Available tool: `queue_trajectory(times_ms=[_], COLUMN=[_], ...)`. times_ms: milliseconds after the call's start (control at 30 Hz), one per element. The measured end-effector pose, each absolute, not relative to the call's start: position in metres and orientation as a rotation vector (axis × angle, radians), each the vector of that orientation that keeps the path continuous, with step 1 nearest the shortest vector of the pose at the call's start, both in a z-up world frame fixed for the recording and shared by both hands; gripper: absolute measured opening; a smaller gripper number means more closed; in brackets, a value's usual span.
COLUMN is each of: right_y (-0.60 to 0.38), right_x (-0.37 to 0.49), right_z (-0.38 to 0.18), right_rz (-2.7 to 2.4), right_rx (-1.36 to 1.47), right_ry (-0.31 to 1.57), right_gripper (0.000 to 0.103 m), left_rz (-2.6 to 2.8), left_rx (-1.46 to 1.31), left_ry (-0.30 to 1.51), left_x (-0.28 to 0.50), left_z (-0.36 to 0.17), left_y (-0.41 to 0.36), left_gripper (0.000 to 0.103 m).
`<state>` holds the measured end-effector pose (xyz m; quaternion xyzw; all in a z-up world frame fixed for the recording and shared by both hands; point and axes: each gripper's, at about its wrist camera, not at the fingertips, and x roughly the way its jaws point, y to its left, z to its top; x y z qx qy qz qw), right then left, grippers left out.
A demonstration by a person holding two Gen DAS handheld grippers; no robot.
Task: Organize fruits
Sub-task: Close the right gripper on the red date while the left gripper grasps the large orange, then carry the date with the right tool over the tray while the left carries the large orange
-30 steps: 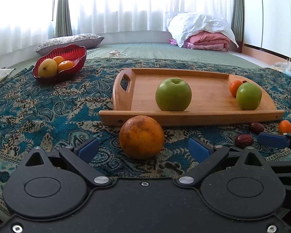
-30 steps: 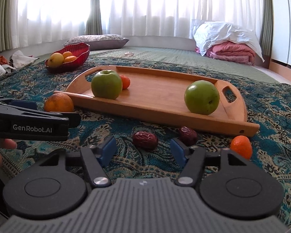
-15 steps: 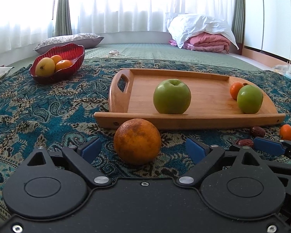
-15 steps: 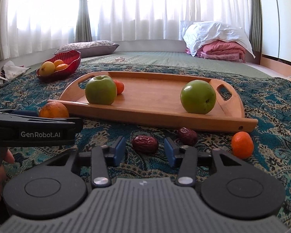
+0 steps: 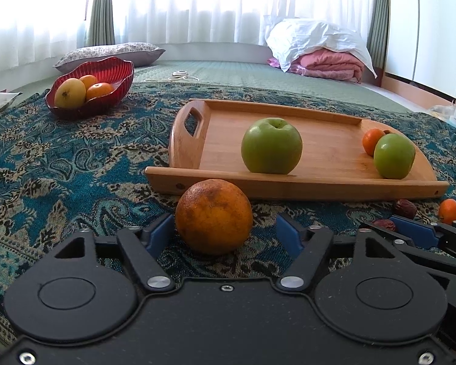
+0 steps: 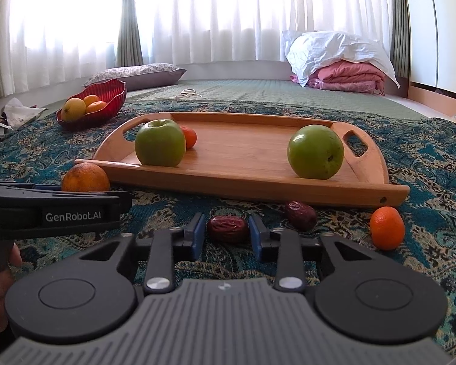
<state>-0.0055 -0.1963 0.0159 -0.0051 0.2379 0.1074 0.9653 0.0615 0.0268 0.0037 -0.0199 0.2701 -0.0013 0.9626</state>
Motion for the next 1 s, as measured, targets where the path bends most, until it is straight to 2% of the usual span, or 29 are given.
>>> queue_trajectory(times_ms=[233, 600, 1000], right_y=[-0.196, -0.193, -0.203], right_x=[-0.005, -0.005, 0.006], right_z=[0.016, 0.02, 0.054], right_rz=[0.216, 0.218, 0.194], right_rx=[-0.013, -0.04, -0.028], right_ry=[0.482, 0.459, 0.372], right_gripper=[0.036, 0.034, 0.034], left_rz=[0.019, 0.044, 0.031], left_rx=[-0.049, -0.019, -0.023], left_ry=[0.541, 0.481, 0.412], left_x=[0.063, 0.049, 0.053], left_z=[0.005, 0.015, 0.056], left_y=[0.03, 0.025, 0.024], left_gripper=[0.05, 0.049, 0.048])
